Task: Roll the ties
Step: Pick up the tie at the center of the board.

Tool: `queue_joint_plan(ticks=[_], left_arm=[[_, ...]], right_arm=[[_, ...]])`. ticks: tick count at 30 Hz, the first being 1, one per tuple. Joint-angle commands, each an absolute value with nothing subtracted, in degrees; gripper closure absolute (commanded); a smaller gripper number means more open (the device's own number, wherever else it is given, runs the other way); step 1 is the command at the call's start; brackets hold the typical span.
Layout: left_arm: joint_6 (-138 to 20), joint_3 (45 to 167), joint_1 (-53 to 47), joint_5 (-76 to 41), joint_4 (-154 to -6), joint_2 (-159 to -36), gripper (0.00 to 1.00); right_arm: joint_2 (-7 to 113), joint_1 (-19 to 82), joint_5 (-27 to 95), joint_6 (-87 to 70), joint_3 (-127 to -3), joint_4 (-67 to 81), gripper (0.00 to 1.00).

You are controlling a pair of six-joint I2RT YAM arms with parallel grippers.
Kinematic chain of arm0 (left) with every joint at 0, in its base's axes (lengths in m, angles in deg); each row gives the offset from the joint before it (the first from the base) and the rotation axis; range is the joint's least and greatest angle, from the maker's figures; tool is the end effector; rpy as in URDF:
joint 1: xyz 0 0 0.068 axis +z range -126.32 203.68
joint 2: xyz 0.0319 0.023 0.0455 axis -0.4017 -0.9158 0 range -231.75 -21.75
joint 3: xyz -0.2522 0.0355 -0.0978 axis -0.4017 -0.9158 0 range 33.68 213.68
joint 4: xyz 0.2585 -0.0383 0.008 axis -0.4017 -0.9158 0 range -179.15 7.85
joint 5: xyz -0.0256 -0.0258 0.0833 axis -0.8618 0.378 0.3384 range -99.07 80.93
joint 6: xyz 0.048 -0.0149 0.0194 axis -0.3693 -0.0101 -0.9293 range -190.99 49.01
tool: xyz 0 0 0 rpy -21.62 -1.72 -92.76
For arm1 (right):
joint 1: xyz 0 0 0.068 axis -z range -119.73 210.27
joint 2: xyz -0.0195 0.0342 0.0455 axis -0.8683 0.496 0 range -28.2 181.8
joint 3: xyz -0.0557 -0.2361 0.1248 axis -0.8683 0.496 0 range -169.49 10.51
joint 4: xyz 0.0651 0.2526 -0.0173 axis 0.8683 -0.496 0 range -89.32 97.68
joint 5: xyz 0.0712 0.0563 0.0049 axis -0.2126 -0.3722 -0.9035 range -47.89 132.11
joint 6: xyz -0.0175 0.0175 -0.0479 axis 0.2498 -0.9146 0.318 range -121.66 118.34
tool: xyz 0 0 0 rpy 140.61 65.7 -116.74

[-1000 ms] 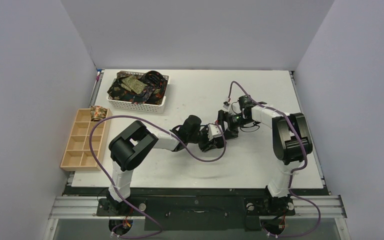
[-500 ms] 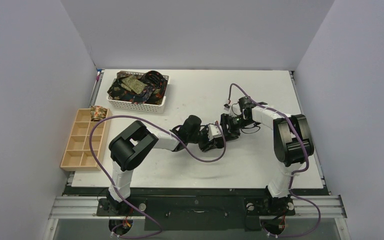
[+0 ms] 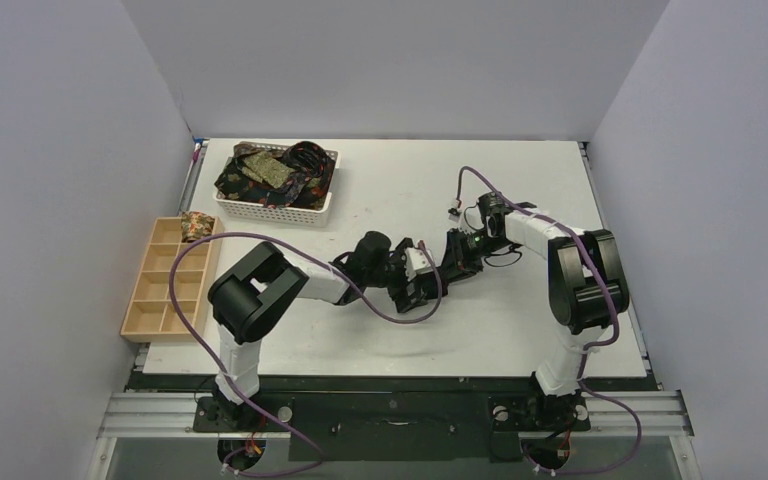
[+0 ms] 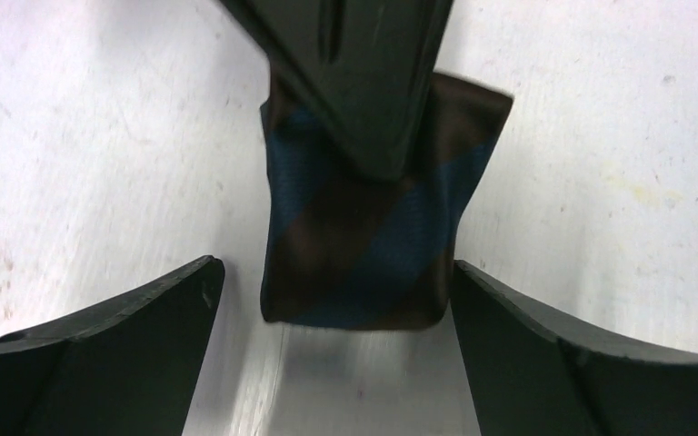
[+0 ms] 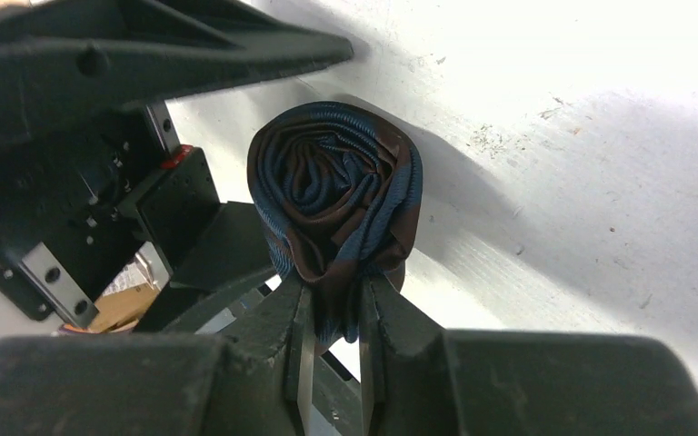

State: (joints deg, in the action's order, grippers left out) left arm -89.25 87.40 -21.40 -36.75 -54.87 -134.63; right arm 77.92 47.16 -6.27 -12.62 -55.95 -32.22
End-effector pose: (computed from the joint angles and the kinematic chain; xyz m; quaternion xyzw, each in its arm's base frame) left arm 0.2632 -0.2874 0.1214 0.5445 0.6613 -0.3128 0.4103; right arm 0.3231 0.1026 0.1609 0.0542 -0.9076 -0.4164 0.0040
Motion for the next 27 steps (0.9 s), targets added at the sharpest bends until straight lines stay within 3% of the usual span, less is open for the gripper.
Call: queue_joint_plan(ticks=[1, 7, 17, 21, 24, 26, 27], left_arm=[[-89.17, 84.03, -19.78, -38.10, -57.94, -132.49, 0.01], [-92.01, 80.38, -19.94, -39.93, -55.53, -129.77, 0.04], [-86.82, 89.20, -22.57, -38.53, -55.90, -138.80, 0.02], [-86.90, 92.21, -22.65, -37.68, -61.35, -140.06, 0.32], [-87.68, 91.38, -22.65, -37.95, -62.55, -138.08, 0.65], [-88.40, 91.02, -22.69, -37.57, -64.09, -136.74, 0.81], [-88.44, 91.05, -22.63, -37.20, -65.49, -136.33, 0.83]], right_arm=[[77.06, 47.21, -3.14, -8.75, -55.94, -33.75, 1.00], [77.28, 45.62, -6.18, -8.29, -56.22, -32.02, 1.00], [76.62, 43.82, -9.46, -13.64, -56.32, -26.46, 1.00], [75.86, 43.66, -10.87, -14.40, -55.81, -25.31, 1.00], [75.73, 43.68, -11.56, -14.79, -55.71, -25.07, 1.00], [75.27, 43.94, -11.71, -14.88, -55.97, -25.17, 1.00], [75.08, 44.21, -11.73, -14.98, -56.09, -25.27, 1.00]])
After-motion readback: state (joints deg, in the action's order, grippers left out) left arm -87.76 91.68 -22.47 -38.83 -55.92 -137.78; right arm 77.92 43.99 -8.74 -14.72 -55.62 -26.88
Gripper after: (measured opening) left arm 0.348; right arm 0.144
